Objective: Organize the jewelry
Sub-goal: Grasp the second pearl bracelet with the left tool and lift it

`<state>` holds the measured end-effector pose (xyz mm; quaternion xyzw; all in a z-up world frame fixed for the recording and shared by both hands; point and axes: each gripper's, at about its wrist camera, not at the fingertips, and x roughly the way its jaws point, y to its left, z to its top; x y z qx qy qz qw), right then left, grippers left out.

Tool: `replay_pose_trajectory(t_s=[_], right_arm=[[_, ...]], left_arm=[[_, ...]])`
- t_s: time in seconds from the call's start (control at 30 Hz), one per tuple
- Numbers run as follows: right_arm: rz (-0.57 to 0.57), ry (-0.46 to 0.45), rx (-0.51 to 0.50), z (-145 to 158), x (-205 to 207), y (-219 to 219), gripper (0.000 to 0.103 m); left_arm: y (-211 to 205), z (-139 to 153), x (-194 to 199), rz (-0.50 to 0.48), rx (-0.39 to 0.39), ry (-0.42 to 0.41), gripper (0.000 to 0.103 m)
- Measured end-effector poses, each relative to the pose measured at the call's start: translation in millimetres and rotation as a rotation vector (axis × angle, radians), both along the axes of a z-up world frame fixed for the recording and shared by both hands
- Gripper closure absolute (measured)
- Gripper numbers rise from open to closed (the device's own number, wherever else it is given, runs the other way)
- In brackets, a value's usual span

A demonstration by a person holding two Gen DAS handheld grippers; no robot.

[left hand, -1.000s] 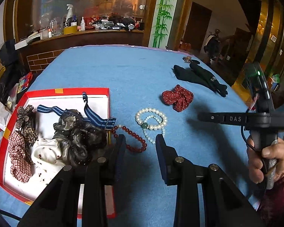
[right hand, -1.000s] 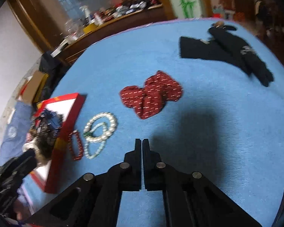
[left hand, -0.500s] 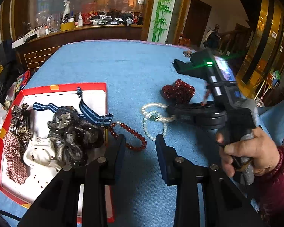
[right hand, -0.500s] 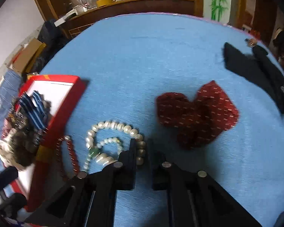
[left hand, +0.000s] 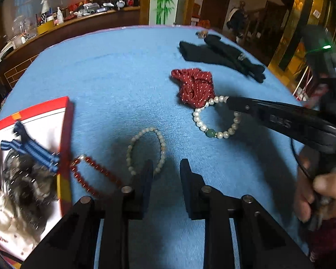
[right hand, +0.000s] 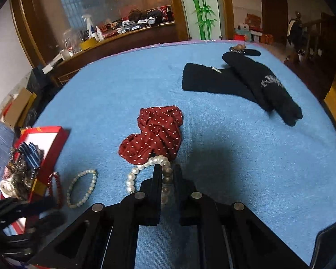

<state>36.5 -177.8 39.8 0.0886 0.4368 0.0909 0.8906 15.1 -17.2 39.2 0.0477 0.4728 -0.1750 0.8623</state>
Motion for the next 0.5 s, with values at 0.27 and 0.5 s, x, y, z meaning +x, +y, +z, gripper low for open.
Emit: replay_pose_trajectory(t_s=[0.27, 0.5], right_arm=[[0.046, -0.022, 0.036, 4.8, -4.3, 9.3, 0.093], [0.040, -0.048, 0.074, 9.3, -6.9, 6.1, 0.093]], left_arm=[[-22.8, -24.3, 16.4, -0.029, 0.071, -0.006, 0.098], [-20.8, -25.2, 22.6, 0.024, 0.001, -0.081, 0.099]])
